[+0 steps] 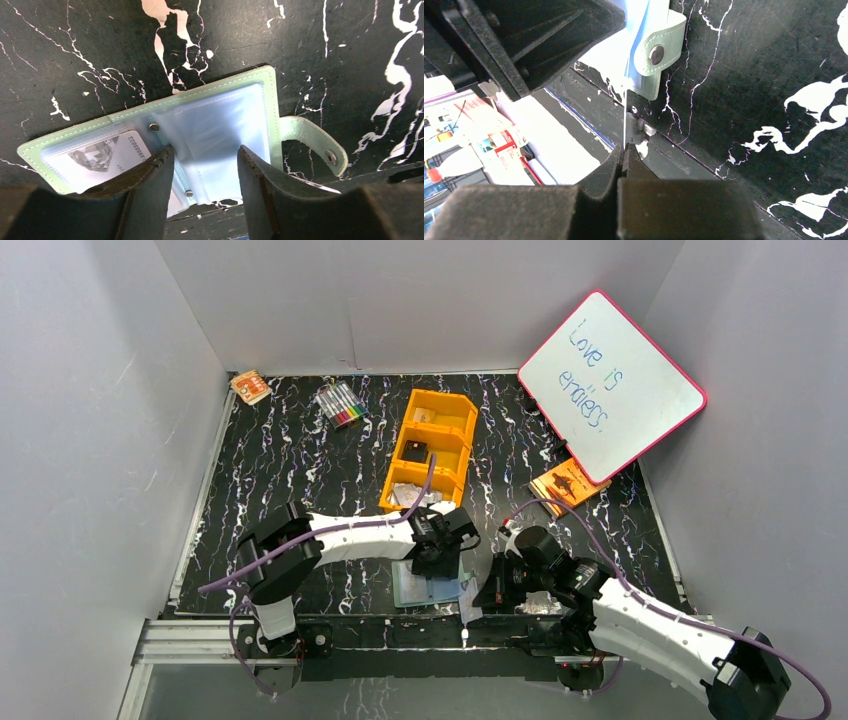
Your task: Put the credit cards into the card holder
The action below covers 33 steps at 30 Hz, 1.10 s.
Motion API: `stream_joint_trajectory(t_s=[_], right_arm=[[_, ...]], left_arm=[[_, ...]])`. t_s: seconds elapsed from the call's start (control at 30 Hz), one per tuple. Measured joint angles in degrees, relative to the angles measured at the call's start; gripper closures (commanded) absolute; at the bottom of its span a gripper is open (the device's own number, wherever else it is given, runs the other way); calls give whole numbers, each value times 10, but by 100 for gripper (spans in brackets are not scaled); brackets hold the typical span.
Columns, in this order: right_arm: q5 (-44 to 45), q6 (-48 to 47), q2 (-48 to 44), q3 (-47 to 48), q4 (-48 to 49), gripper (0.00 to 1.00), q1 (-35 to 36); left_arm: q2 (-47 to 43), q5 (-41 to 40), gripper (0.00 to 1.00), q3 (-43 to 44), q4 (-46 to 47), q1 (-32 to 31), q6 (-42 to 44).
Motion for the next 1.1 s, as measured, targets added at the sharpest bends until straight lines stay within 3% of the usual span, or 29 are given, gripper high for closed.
stream_joint_trajectory(t_s=[0.13,0.37,0.67,1.1], right_arm=[[0,0,-8,0,-3,100,0],[13,-5,-12,2,-34,100,0],[44,-27,-24,26,-77,100,0],[4,-21,28,38,6,100,0]], left_arm=[[16,-12,67,17,-24,-7,13],[34,-39,99,35,-52,-19,29],[35,-58,100,35,-57,-25,31],[32,-61,100,30,-54,-26,24]])
